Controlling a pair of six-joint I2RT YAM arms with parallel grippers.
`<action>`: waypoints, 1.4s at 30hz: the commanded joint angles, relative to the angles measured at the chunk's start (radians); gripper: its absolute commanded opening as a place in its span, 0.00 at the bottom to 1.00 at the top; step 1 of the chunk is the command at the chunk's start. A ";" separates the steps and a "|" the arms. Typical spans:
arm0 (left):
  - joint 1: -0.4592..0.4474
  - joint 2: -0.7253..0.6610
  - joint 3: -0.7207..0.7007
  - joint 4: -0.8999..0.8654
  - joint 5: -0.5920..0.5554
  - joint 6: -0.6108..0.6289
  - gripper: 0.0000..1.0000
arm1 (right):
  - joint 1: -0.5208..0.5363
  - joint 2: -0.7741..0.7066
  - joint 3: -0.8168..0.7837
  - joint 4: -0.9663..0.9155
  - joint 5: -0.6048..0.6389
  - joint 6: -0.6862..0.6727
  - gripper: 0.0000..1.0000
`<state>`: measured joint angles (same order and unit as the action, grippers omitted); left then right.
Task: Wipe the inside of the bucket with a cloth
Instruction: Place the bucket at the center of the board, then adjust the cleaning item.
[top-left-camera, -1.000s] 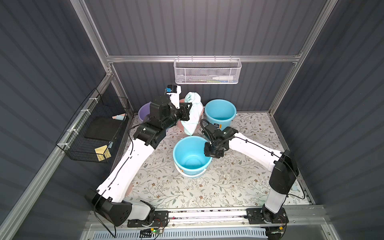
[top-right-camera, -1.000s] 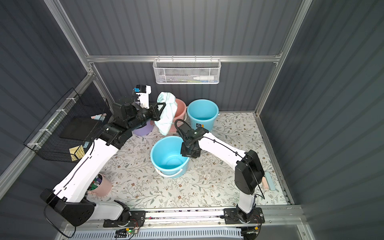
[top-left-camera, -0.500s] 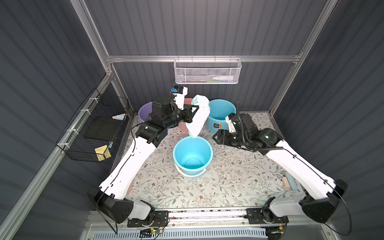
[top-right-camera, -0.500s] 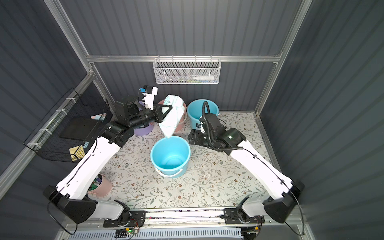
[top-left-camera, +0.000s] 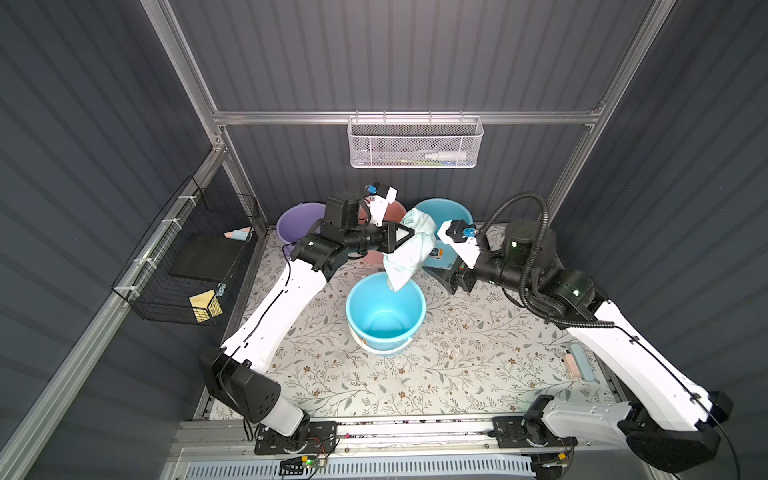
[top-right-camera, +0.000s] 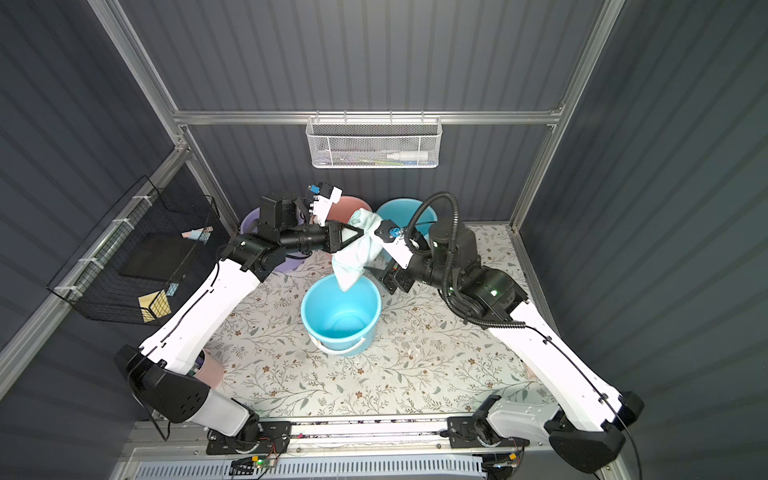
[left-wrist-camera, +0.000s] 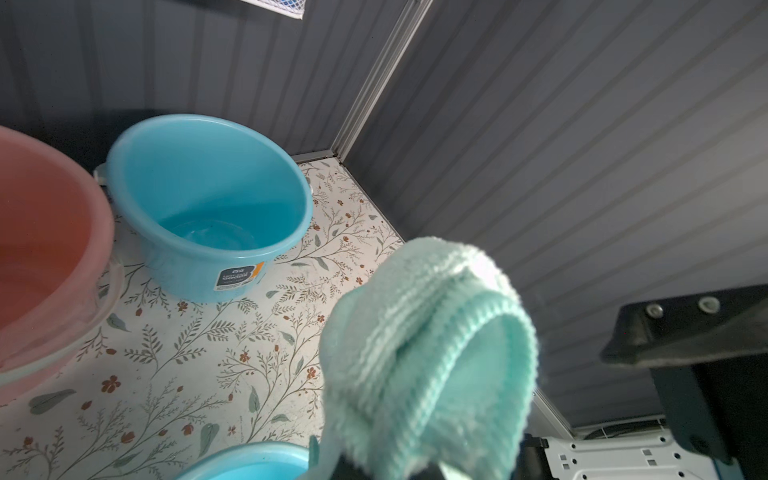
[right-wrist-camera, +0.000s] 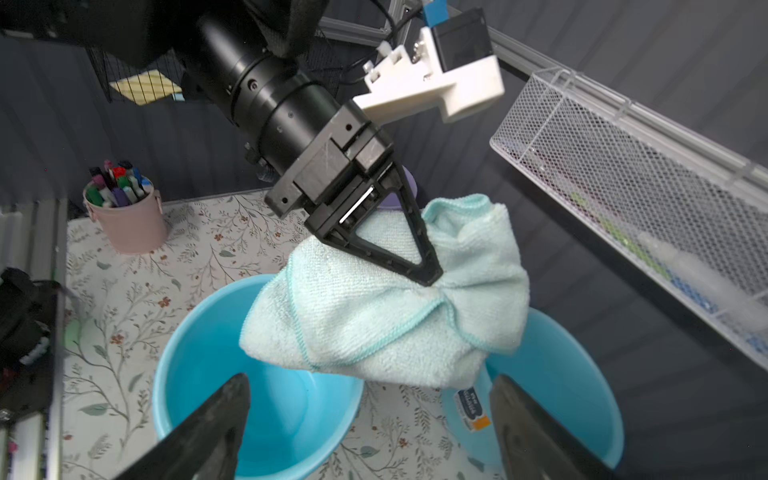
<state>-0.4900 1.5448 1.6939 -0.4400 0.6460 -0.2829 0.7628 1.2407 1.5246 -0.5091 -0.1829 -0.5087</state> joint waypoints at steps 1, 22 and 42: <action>-0.008 -0.039 0.027 -0.015 0.096 0.030 0.02 | 0.015 0.056 0.037 -0.051 0.020 -0.238 0.94; -0.032 -0.158 -0.060 0.048 0.154 -0.019 0.51 | 0.049 0.105 0.016 0.081 0.102 -0.165 0.05; -0.008 -0.181 -0.229 -0.361 -0.772 -0.152 0.65 | 0.072 0.093 -0.038 -0.072 0.067 -0.035 0.00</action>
<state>-0.5053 1.3670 1.5307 -0.7021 -0.0284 -0.3660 0.8249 1.3487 1.4971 -0.5560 -0.0891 -0.5682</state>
